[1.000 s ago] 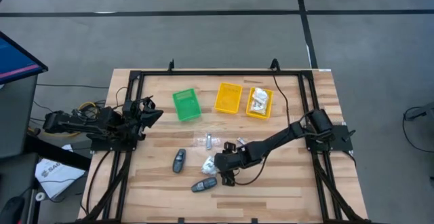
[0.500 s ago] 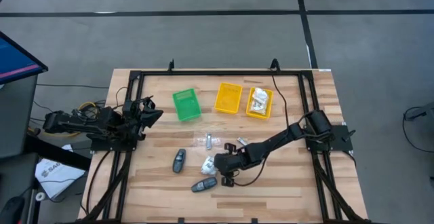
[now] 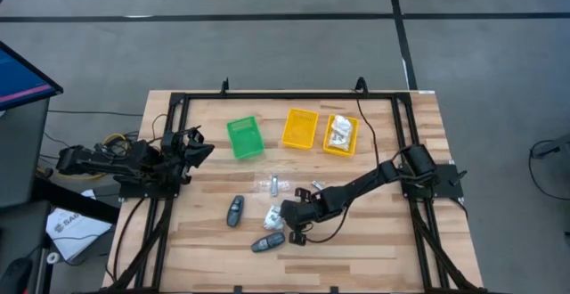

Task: Pick & Place Travel size toiletries
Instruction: Put the white cotton pack into the right yellow bin

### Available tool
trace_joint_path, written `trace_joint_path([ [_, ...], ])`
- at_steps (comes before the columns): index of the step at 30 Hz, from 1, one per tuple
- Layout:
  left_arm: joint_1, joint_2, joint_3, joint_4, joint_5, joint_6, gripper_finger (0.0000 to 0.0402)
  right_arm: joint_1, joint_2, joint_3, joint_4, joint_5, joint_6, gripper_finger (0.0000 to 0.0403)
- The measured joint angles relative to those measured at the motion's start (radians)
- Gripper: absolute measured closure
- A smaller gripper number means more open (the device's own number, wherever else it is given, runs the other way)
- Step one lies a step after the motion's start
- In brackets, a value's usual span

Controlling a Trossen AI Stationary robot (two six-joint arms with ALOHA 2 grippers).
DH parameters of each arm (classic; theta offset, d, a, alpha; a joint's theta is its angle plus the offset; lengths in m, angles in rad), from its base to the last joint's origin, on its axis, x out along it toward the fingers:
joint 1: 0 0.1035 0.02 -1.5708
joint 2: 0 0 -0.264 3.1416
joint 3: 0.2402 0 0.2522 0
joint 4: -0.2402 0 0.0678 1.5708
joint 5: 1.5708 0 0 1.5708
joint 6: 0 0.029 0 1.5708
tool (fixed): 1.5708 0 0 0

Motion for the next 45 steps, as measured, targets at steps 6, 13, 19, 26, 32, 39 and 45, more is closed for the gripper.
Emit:
trace_joint_path([
  [6, 0.0, 0.0, 0.0, 0.0, 0.0, 0.0, 0.0394, -0.013, 0.0, 0.099, -0.115, 0.003, -0.081, 0.0402],
  [13, 0.0, 0.0, 0.0, 0.0, 0.0, 0.0, 0.0394, -0.053, -0.02, 0.161, -0.203, 0.004, -0.151, 0.0403],
  [19, 0.0, 0.0, 0.0, 0.0, 0.0, 0.0, 0.0394, -0.101, -0.101, 0.167, -0.229, 0.006, -0.172, 0.0403],
  [26, 0.0, -0.001, 0.0, 0.001, 0.0, 0.001, 0.0394, -0.179, -0.271, 0.159, -0.309, 0.007, -0.212, 0.0403],
  [32, 0.0, -0.001, 0.0, 0.002, 0.0, 0.001, 0.0394, -0.284, -0.437, 0.159, -0.507, 0.064, -0.275, 0.0403],
  [39, 0.0, -0.001, 0.0, 0.001, 0.0, 0.001, 0.0394, -0.454, -0.573, 0.158, -0.795, 0.128, -0.334, 0.0403],
  [45, 0.0, -0.001, 0.0, 0.001, 0.0, 0.003, 0.0394, -0.584, -0.602, 0.157, -0.958, 0.162, -0.389, 0.0403],
])
